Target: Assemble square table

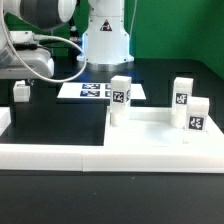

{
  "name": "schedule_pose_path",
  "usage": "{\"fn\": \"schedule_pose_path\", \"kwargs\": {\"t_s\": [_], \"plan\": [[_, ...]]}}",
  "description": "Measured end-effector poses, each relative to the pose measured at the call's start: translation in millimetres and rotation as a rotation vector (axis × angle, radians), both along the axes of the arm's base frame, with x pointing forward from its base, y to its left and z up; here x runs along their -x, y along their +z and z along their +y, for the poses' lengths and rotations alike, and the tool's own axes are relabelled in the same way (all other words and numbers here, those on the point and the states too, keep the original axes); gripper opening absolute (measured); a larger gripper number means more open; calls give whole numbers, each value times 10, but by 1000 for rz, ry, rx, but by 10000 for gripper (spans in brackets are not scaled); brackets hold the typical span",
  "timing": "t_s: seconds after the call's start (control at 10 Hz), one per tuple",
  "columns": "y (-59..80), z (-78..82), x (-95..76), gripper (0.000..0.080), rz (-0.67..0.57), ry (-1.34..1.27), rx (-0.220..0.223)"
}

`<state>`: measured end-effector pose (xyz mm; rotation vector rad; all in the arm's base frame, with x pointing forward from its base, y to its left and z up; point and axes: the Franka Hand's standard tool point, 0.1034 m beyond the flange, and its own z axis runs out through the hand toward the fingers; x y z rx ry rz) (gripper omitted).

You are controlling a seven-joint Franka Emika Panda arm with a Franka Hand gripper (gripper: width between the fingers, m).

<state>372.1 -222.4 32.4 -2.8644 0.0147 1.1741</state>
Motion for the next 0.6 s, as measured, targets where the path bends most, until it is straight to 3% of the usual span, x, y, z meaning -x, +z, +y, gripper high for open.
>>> {"fn": "schedule_pose_path", "kwargs": {"t_s": [0.2,0.4,0.6], "plan": [[-87,162,129,649,77,-18,0],[-163,100,205,649,177,-53,-12],[-154,114,175,649,163,-44,-10]]}}
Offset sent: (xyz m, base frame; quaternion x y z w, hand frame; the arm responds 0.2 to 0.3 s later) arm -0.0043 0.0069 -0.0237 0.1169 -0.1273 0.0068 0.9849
